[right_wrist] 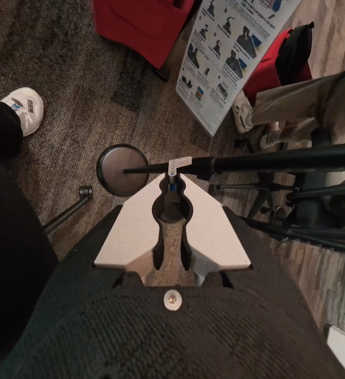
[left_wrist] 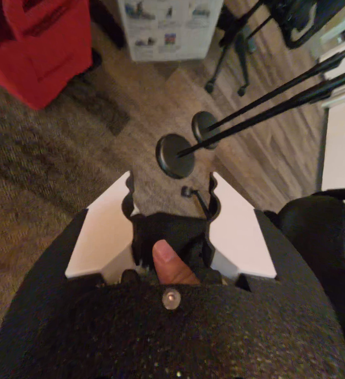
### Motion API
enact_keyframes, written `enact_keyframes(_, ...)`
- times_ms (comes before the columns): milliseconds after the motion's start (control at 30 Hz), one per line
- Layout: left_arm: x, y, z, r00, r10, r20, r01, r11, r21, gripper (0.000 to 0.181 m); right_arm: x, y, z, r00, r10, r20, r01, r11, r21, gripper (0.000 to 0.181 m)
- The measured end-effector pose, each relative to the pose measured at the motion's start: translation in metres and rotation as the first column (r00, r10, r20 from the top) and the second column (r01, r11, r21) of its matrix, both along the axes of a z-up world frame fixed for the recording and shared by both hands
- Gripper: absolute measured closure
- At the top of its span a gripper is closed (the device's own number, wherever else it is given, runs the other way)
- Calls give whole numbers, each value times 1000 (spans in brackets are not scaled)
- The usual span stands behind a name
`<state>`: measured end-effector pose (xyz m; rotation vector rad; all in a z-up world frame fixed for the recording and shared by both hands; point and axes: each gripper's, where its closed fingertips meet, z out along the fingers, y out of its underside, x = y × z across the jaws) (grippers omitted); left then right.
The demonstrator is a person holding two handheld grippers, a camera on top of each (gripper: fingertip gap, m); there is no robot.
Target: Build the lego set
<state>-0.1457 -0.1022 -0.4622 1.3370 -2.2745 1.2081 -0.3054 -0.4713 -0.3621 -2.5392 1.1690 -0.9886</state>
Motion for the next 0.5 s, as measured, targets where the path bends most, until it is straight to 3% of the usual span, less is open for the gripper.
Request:
enact_keyframes(67,-28,23,-24,996,-2,-87,5,999,36,104,-5,1,-1,1000,-19,-9,19,1000,-6,175)
enact_keyframes(300,-121,76,-93,969,143,-203,-128,988,86,106,-29,9,-13,996,58,-66,-60,998,-30,175)
enact_keyframes(500,-223,90,-120,935,131,-331,-126,991,35,117,-53,-3,-19,991,87,-99,-94,993,-69,175)
